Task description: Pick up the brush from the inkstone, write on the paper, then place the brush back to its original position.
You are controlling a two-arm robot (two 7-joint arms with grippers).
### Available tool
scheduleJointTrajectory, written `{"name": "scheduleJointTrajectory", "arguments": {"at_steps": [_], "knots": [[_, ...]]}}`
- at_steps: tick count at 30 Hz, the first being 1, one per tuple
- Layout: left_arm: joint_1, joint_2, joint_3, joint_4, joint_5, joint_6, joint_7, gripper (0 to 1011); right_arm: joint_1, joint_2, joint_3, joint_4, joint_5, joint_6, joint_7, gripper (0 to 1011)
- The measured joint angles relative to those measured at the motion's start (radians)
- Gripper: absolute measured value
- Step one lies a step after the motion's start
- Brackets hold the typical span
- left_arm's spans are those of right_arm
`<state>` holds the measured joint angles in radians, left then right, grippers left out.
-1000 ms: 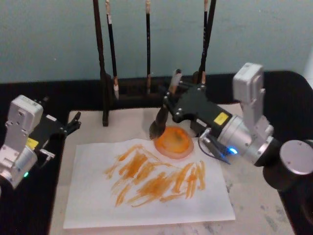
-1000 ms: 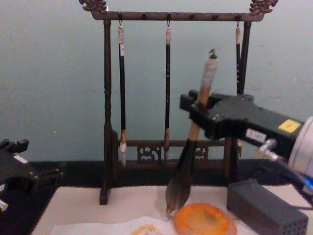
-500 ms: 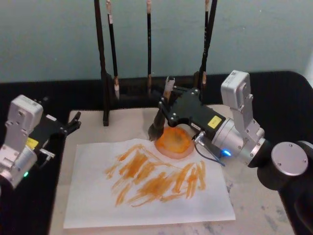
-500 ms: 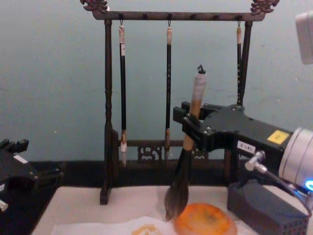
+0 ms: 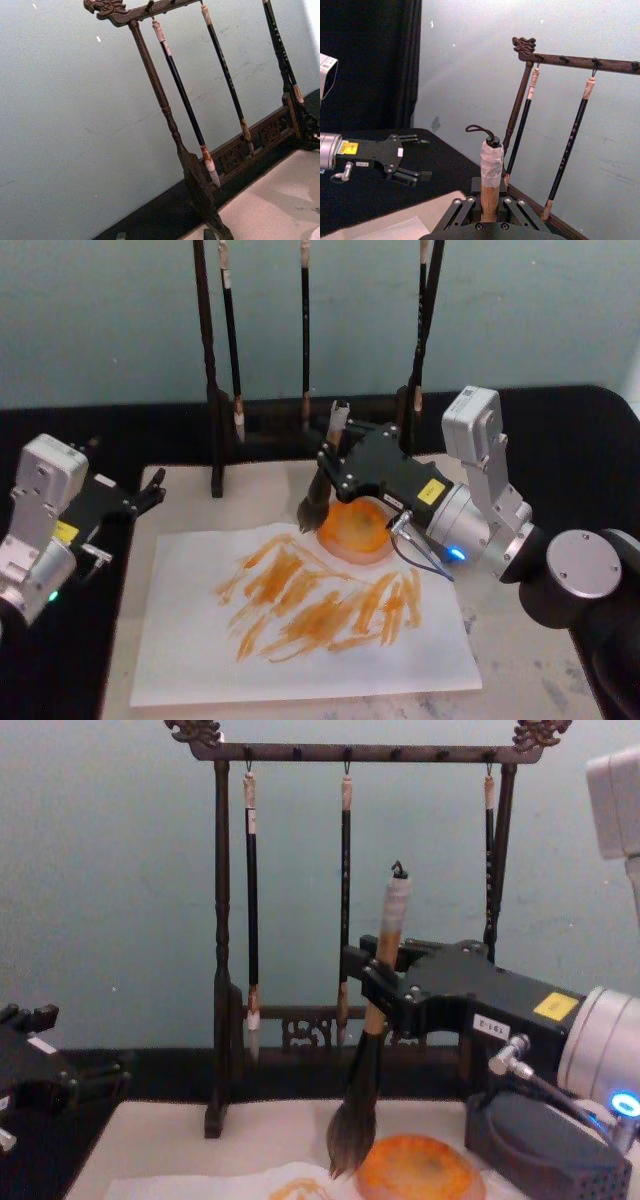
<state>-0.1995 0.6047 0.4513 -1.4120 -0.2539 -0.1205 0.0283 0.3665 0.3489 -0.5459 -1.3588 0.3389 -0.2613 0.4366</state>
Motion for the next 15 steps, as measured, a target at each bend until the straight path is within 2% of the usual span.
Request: {"name": "scheduleJointTrajectory", "arguments": {"at_steps": [15], "knots": [[0.0,0.0,0.0,0.0,0.0,0.0,0.0,1001,-0.025,-0.014,0.026,-0.01,-0.021,0.016,0.027,156]]}}
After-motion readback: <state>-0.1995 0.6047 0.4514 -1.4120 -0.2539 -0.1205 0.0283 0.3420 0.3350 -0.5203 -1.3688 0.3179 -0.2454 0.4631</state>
